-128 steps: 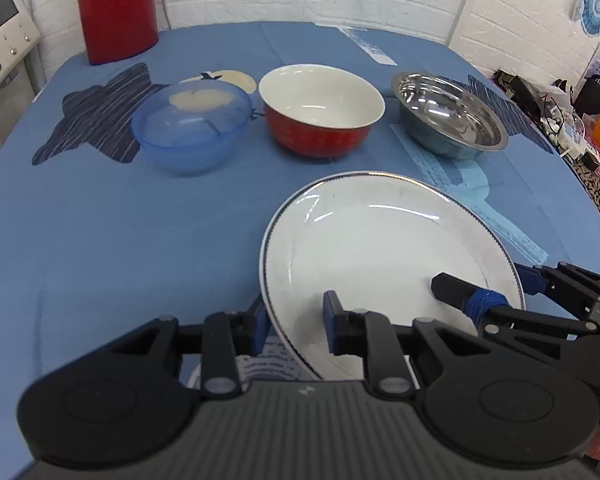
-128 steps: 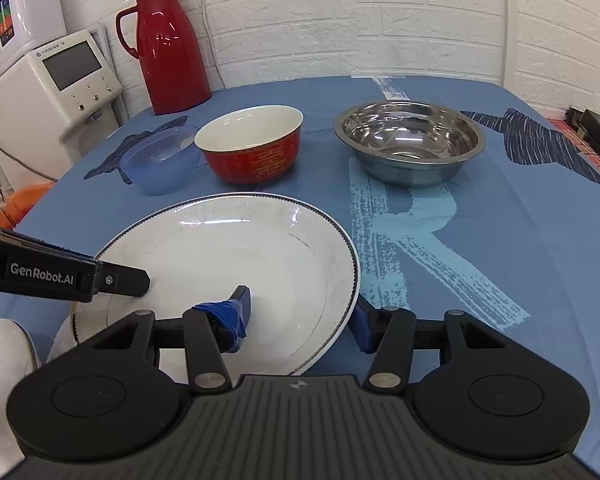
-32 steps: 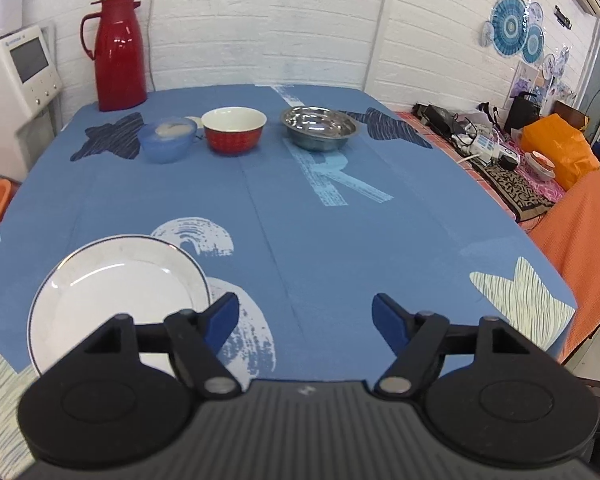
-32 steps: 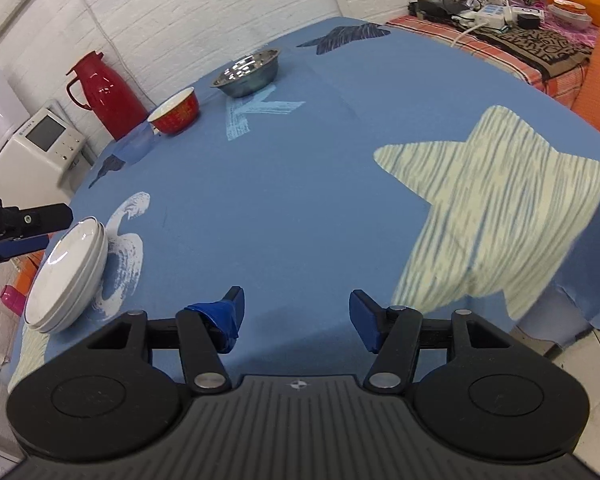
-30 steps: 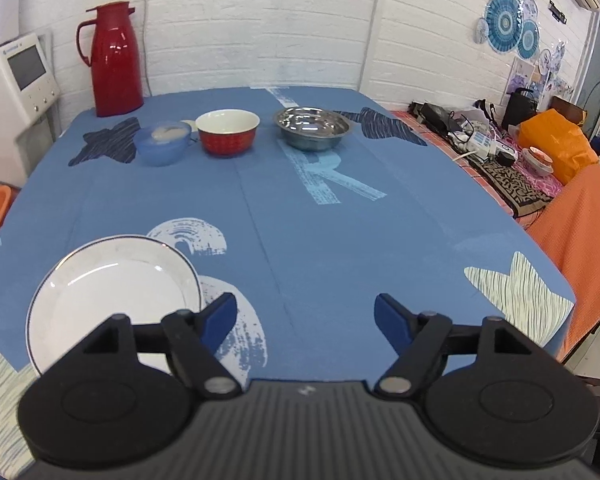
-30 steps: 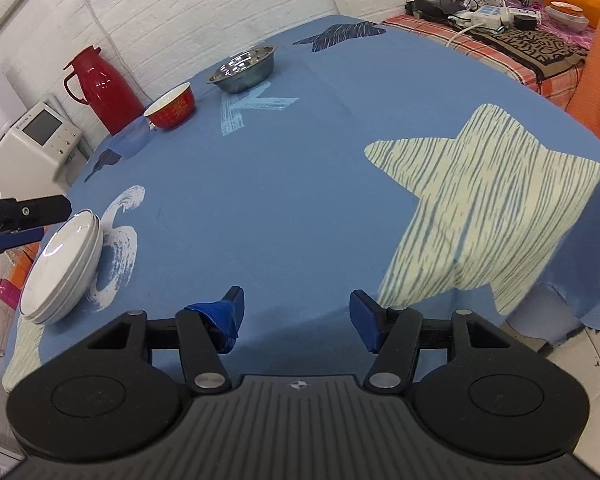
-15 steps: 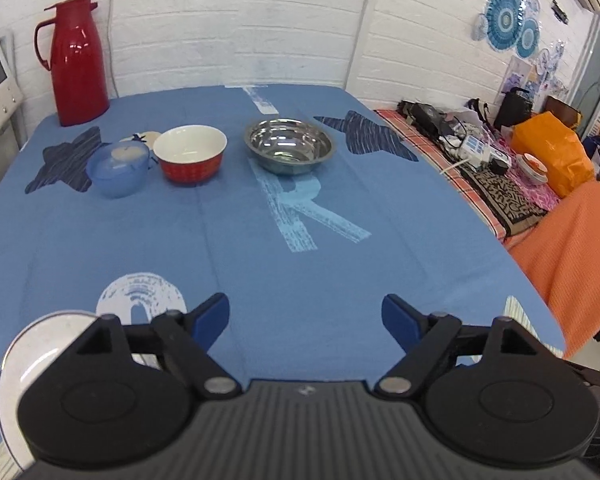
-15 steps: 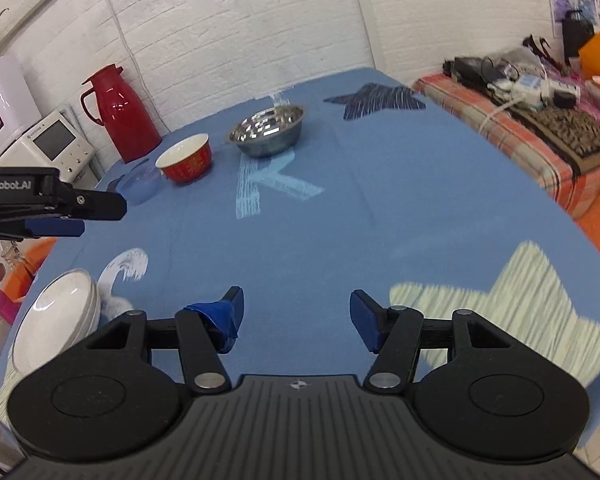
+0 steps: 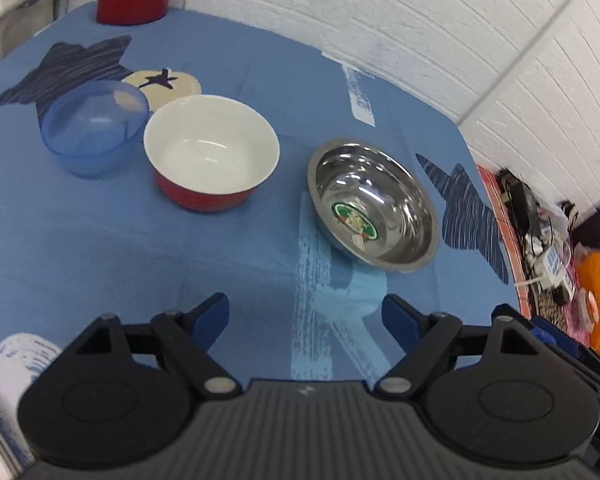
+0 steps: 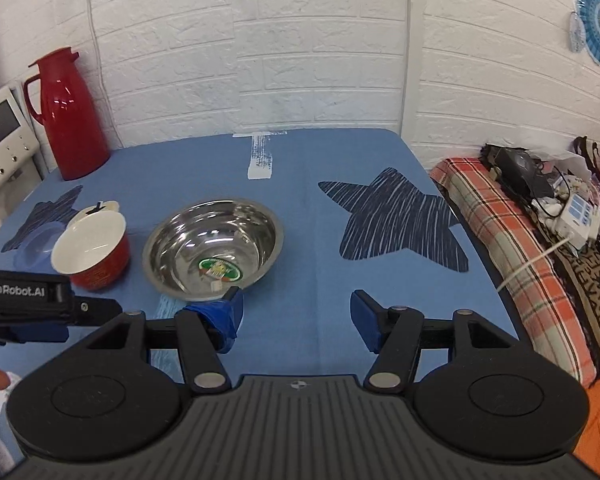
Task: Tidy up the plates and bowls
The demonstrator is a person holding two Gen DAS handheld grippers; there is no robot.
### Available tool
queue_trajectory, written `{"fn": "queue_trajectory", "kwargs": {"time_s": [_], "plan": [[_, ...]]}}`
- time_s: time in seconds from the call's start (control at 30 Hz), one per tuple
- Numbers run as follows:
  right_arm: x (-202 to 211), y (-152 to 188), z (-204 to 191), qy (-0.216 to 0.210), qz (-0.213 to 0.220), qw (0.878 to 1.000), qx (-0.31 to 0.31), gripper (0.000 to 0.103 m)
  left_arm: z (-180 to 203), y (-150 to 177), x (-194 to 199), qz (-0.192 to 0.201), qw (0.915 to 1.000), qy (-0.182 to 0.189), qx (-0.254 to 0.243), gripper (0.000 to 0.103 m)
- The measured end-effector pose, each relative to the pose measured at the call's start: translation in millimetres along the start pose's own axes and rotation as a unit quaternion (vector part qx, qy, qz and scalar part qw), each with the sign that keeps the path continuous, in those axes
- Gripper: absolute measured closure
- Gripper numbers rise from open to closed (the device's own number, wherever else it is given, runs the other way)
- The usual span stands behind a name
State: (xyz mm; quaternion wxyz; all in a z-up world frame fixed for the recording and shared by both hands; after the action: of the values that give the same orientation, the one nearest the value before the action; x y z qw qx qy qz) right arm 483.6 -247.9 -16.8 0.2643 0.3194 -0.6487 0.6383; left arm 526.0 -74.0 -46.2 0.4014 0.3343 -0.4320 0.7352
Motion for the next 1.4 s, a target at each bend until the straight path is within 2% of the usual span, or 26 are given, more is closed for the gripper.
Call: {"fn": "queue_trajectory", "kwargs": {"time_s": [0.13,0.3,0.37,0.53,0.67,0.77,0.9,1.0,1.03,1.07,1.1,1.17,1.23,1.4], "plan": [[-46.1,-25.6,-10.3,0.014,-0.026,1.0,0.008,0.058,-0.2,-20.9,-18.7,0.024,0.999,-0.024,0.03,0.019],[-95.6,-44.5,-28.7,0.028,-0.059,0.997,0.035,0.058,-7.2,-28.5,-40.3,0.022,0.9974,-0.042,0.055,0.019],[-106.8,-49.1,-35.2,0.045,-0.063,0.995,0.056,0.058,-8.1,-31.9,-46.1,0.024,0.997,-0.046,0.057,0.019],[-123.6,-52.2,-46.8,0.048,-0.081,0.992,0.09,0.058,-2.4,-36.7,-60.2,0.013,0.9979,-0.039,0.051,0.019],[-140.5,-51.5,-47.4,0.038,-0.105,0.99,0.088,0.057,-3.9,-38.1,-68.2,0.004,0.9977,-0.031,0.06,0.019],[-145.7,-52.4,-45.8,0.035,-0.104,0.99,0.085,0.057,-2.0,-43.9,-69.3,0.015,0.9979,-0.028,0.056,0.021],[-149.0,-55.5,-44.7,0.019,-0.105,0.992,0.065,0.058,2.6,-49.0,-74.8,0.021,0.998,-0.025,0.054,0.029],[-149.9,-54.5,-43.9,-0.014,-0.097,0.994,0.04,0.065,5.1,-50.8,-77.2,0.023,0.9983,-0.021,0.048,0.037],[-149.7,-53.2,-43.3,-0.024,-0.094,0.995,0.032,0.067,6.2,-51.2,-77.9,0.023,0.9986,-0.019,0.043,0.043],[-149.2,-52.9,-44.0,-0.024,-0.088,0.995,0.036,0.075,7.2,-51.4,-78.9,0.022,0.9989,-0.023,0.033,0.062],[-148.0,-51.9,-45.6,-0.028,-0.086,0.995,0.038,0.079,8.6,-51.8,-79.4,0.022,0.9992,-0.022,0.023,0.067],[-144.0,-49.4,-48.2,-0.025,-0.086,0.995,0.046,0.081,14.0,-52.5,-78.0,0.016,0.9998,-0.007,0.006,0.083],[-140.6,-45.0,-49.3,-0.025,-0.09,0.994,0.051,0.082,13.8,-51.7,-75.9,0.016,0.9996,-0.025,-0.004,0.083],[-120.6,-21.6,-46.8,-0.03,-0.1,0.993,0.057,0.081,10.9,-32.0,-61.5,0.002,0.9994,-0.018,-0.028,0.085]]}}
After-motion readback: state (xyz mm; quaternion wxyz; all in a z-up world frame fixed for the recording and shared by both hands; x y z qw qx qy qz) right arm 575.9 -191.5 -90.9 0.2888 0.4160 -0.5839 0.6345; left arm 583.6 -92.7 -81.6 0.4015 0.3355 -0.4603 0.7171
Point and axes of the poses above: each gripper's, at about its wrist camera, not at the fingertips, and x roughly against the way its jaws point, z to its right, y to its underside, the point moved 8 cm from there along -x, roughly the way its jaws point, and after that the axes turned 9 degrees about -z, right-handed, at the moved point
